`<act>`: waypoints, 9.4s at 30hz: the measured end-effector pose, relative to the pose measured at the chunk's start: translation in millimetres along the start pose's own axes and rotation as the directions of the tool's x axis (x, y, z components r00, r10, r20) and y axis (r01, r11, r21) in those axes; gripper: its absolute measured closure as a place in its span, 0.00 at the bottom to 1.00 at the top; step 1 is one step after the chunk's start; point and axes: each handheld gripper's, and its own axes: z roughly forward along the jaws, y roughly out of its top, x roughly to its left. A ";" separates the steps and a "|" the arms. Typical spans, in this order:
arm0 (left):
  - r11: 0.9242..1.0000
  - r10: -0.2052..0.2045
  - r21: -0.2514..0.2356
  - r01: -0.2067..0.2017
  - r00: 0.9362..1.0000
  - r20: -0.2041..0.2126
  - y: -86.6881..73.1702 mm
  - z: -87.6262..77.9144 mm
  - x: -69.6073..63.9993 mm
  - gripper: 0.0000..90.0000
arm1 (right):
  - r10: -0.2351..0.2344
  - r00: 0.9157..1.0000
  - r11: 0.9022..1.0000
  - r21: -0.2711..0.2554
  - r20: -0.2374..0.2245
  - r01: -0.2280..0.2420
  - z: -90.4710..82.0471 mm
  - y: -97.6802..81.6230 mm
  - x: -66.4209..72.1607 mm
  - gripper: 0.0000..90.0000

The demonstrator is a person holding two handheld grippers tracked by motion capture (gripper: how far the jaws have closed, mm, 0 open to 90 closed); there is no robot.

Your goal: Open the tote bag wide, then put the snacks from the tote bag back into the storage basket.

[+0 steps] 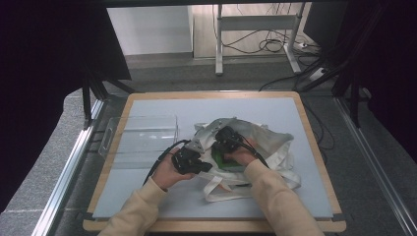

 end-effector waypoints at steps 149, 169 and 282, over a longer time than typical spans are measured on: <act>0.999 -0.031 -0.007 0.031 1.000 0.004 -2.6 0.4 2.8 1.00 | 0.152 0.986 0.986 0.051 0.073 -0.156 -126.7 -72.9 -17.6 0.98; 0.985 -0.072 -0.161 0.063 0.996 -0.050 0.1 -44.6 2.1 0.51 | 0.423 0.902 0.906 -0.046 0.086 -0.421 -118.3 -62.9 -24.7 0.37; 0.985 -0.061 -0.166 0.047 0.995 -0.078 -2.9 -56.3 9.3 0.41 | 0.374 0.927 0.923 -0.109 0.025 -0.369 -173.7 -44.4 -41.5 0.97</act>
